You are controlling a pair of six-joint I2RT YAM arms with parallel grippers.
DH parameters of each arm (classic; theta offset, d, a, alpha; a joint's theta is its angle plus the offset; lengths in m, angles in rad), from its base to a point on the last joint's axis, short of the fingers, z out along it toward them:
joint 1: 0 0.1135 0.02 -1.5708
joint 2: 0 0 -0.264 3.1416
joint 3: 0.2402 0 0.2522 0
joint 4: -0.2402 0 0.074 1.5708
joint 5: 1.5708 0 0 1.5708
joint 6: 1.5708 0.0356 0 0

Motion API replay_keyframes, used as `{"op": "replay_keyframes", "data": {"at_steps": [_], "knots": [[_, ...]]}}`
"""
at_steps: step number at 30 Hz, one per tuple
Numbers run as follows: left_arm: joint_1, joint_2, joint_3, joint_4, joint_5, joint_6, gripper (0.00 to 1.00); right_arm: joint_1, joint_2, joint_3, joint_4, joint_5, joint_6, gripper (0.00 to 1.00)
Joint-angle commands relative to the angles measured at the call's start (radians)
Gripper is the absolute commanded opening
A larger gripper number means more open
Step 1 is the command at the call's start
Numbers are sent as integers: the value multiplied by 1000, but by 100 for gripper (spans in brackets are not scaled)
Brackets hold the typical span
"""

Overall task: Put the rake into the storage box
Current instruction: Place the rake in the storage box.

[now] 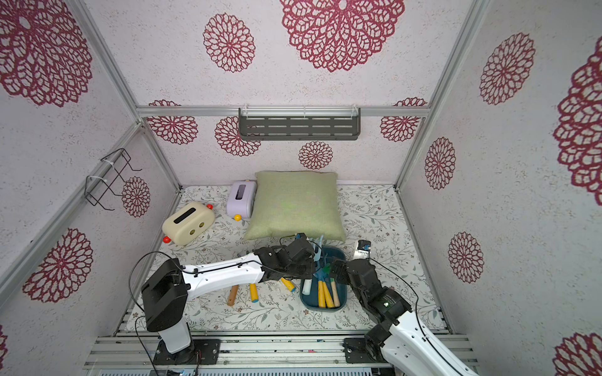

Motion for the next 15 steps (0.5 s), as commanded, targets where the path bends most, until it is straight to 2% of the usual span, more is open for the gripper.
{"op": "replay_keyframes", "data": {"at_steps": [1,15], "knots": [[-12,23,8,66,53,-3,12,-8,-13,3,4,27,16,99],[-85,-30,-4,24,-31,28,11,-13,-18,3,1,26,18,99]]}}
